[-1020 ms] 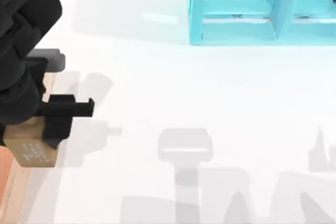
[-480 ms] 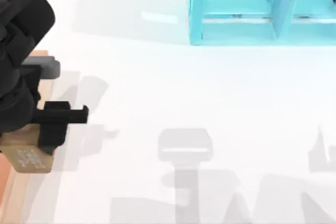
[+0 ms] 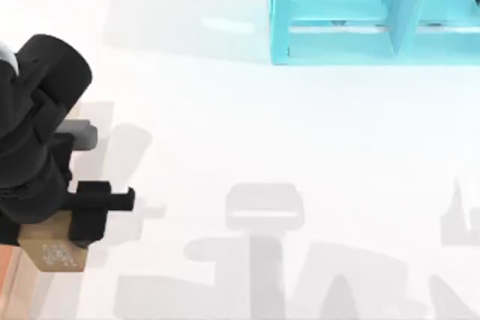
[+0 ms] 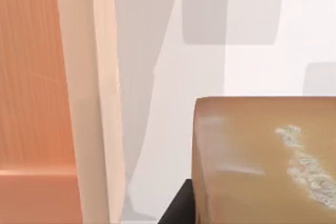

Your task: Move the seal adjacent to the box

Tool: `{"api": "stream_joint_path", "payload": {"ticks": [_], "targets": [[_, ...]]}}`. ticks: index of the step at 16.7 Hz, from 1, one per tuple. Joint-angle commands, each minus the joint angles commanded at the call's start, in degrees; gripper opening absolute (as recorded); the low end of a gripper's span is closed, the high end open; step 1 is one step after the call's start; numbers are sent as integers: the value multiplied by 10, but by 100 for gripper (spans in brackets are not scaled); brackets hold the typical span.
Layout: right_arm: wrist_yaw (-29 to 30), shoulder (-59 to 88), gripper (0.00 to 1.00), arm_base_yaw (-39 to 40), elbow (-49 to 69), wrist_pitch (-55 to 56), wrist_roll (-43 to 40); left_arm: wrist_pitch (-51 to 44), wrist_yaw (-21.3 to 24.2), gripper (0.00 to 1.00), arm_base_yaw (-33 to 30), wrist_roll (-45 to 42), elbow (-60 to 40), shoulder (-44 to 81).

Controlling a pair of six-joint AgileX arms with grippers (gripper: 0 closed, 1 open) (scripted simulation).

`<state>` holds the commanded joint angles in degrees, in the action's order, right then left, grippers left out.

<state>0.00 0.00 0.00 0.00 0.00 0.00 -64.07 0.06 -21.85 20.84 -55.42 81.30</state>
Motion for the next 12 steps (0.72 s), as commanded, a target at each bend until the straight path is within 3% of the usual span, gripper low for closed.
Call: {"api": "stream_joint_path", "payload": {"ticks": [3,12], "targets": [[0,0,100,0,0,0,0,0,0,0,0,0,0,0],[0,0,100,0,0,0,0,0,0,68,0,0,0,0]]}}
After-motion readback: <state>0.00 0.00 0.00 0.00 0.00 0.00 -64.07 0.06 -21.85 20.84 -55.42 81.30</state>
